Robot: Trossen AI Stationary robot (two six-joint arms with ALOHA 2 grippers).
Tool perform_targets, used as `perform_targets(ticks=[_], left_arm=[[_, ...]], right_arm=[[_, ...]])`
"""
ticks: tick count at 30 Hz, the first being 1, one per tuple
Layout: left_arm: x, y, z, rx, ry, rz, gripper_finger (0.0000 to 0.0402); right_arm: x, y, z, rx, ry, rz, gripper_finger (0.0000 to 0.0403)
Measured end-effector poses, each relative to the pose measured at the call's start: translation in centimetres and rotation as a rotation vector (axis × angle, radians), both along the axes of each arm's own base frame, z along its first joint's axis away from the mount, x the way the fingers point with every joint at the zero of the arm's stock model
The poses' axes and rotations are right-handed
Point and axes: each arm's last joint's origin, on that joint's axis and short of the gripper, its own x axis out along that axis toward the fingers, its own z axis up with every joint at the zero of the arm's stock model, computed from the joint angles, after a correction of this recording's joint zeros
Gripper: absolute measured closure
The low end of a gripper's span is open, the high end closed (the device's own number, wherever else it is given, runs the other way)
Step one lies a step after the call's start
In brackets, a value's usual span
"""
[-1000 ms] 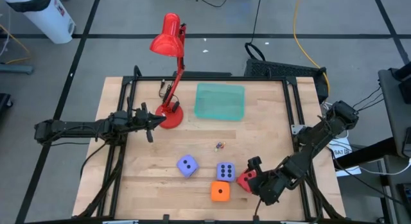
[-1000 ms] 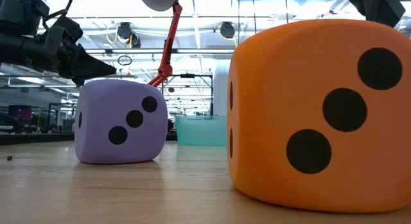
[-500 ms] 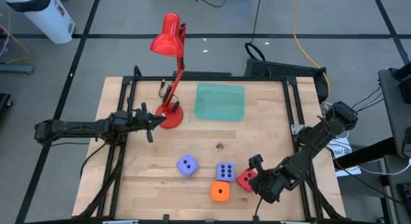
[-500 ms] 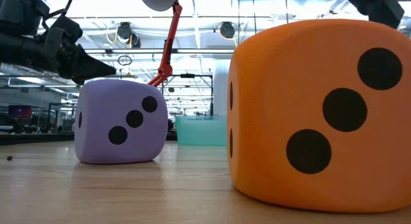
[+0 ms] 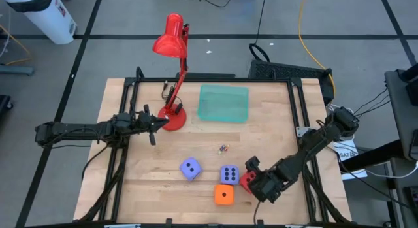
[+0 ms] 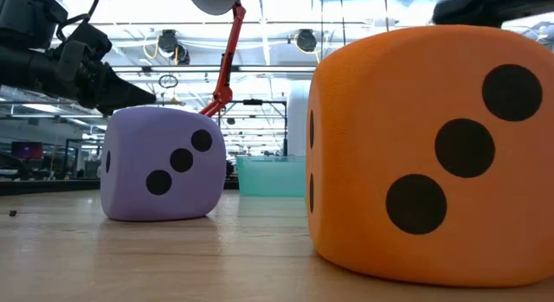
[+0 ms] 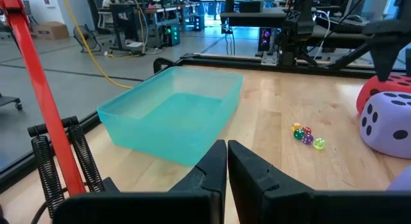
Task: Pick & Place Dice
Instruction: Put the red die into the green bin
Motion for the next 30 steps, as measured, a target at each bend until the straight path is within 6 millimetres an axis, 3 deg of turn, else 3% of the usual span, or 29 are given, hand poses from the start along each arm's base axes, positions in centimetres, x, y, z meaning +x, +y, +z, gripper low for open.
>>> perform_targets(ticks=[9, 20, 24, 30], left_arm=[[0.0, 0.0, 0.0, 0.003, 0.006, -0.001, 0.0378], [0.0, 0.0, 0.0, 0.027, 0.012, -0.004, 0.0378], [0.0, 0.0, -0.1, 0.003, 0.016, -0.001, 0.0378], [0.0, 0.0, -0.2, 0.005, 0.026, -0.001, 0.0378]], right_arm=[[1.3, -1.3, -0.4, 0.072, 0.009, -0.043, 0.0007], [1.4, 0.4, -0.8, 0.104, -0.091, 0.027, 0.0007], [1.2, 0.4, -1.2, 0.123, -0.049, -0.079, 0.0007], [0.0, -0.5, -3.7, 0.032, 0.07, -0.25, 0.0007]])
